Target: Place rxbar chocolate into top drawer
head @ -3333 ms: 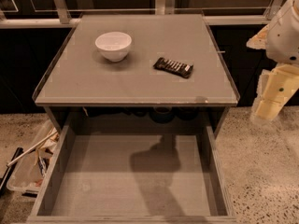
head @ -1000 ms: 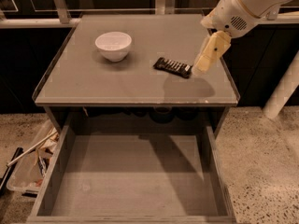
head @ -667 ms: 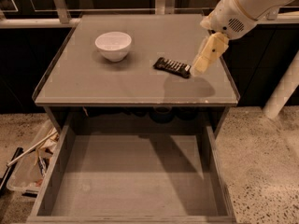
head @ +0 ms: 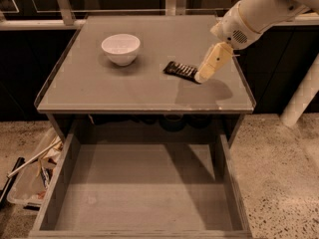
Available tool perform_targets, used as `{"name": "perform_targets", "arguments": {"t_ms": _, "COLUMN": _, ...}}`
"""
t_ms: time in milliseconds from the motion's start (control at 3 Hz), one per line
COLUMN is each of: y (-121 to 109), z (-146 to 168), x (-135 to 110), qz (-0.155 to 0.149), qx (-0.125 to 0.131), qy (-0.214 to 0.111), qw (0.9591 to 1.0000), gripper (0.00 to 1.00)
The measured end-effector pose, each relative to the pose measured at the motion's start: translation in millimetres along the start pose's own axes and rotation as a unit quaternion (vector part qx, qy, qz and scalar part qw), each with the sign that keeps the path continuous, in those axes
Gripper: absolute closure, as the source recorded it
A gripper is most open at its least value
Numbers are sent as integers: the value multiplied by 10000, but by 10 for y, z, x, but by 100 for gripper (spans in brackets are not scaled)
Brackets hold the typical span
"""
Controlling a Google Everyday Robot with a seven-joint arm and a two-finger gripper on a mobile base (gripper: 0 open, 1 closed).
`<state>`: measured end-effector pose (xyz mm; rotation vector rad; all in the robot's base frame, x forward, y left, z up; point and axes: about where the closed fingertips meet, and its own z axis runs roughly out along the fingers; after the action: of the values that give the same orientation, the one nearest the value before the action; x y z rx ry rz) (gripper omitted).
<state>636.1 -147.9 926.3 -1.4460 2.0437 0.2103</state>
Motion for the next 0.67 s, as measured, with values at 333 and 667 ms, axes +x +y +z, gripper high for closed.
{"name": "perform_targets", "arguments": {"t_ms": 333, "y": -116, "z": 214, "x": 60, "qz": 166, "qx": -13, "qy": -166, "qw": 9997, "gripper": 0}}
{"name": "perform_targets", "arguments": {"t_ms": 667, "y": -184, "z": 426, "x": 103, "qz": 275, "qx": -107, "qy": -301, "qw": 9991, "gripper": 0}}
